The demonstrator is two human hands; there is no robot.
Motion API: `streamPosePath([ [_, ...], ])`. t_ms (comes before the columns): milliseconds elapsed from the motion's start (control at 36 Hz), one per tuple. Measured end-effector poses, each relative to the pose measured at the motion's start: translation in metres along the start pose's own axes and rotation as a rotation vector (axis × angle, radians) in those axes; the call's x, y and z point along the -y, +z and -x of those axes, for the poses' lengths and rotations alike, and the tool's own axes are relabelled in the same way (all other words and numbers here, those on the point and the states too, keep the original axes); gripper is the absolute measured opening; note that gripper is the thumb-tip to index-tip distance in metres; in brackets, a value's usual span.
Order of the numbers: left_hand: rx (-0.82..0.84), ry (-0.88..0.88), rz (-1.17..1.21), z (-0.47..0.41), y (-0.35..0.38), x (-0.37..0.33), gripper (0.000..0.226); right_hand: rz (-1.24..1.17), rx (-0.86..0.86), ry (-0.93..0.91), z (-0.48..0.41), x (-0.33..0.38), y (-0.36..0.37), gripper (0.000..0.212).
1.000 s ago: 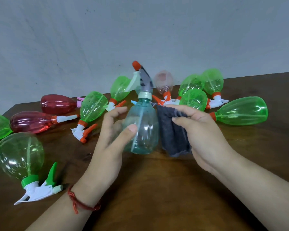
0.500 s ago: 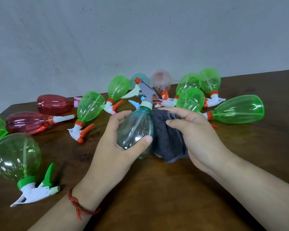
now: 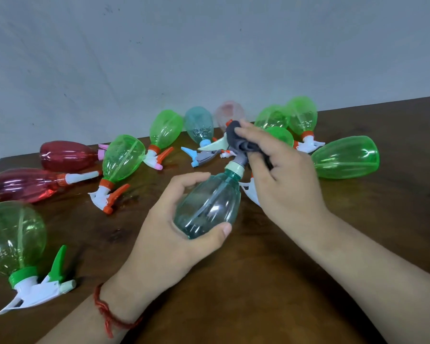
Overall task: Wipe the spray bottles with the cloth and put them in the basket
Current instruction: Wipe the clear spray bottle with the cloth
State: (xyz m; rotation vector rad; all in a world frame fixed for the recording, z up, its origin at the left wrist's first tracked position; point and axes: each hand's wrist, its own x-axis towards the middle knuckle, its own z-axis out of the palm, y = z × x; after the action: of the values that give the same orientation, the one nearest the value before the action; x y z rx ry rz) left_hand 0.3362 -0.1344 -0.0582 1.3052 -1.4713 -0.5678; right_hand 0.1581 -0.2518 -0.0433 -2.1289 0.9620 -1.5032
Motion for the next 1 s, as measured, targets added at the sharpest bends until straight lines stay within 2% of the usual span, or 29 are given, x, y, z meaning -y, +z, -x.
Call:
streamPosePath([
  [194,-0.041,0.047,-0.029,0.0,0.002,-0.004,0.071,0.199,0.161,-0.239,-0.001,0.002,0.003,0.047],
  [389,-0.02,0.017,-0.002,0.001,0.004,-0.007,0.068,0.159,0.342,-0.334,-0.002,0.003,0.004,0.046],
  [611,-0.016,0.02,-0.028,0.001,0.01,-0.009,0.066,0.135,0.37,-0.374,-0.005,0.003,-0.002,0.048],
  [778,-0.051,-0.017,0.093,0.001,0.01,-0.011,0.061,0.199,0.326,-0.349,-0.009,-0.002,-0.008,0.046],
  [861,-0.063,-0.016,0.098,0.001,0.005,-0.007,0.057,0.224,0.326,-0.313,-0.011,-0.009,-0.012,0.05],
  [1000,-0.108,0.002,0.099,0.002,0.003,-0.005,0.052,0.26,0.331,-0.358,-0.009,-0.013,-0.009,0.049],
])
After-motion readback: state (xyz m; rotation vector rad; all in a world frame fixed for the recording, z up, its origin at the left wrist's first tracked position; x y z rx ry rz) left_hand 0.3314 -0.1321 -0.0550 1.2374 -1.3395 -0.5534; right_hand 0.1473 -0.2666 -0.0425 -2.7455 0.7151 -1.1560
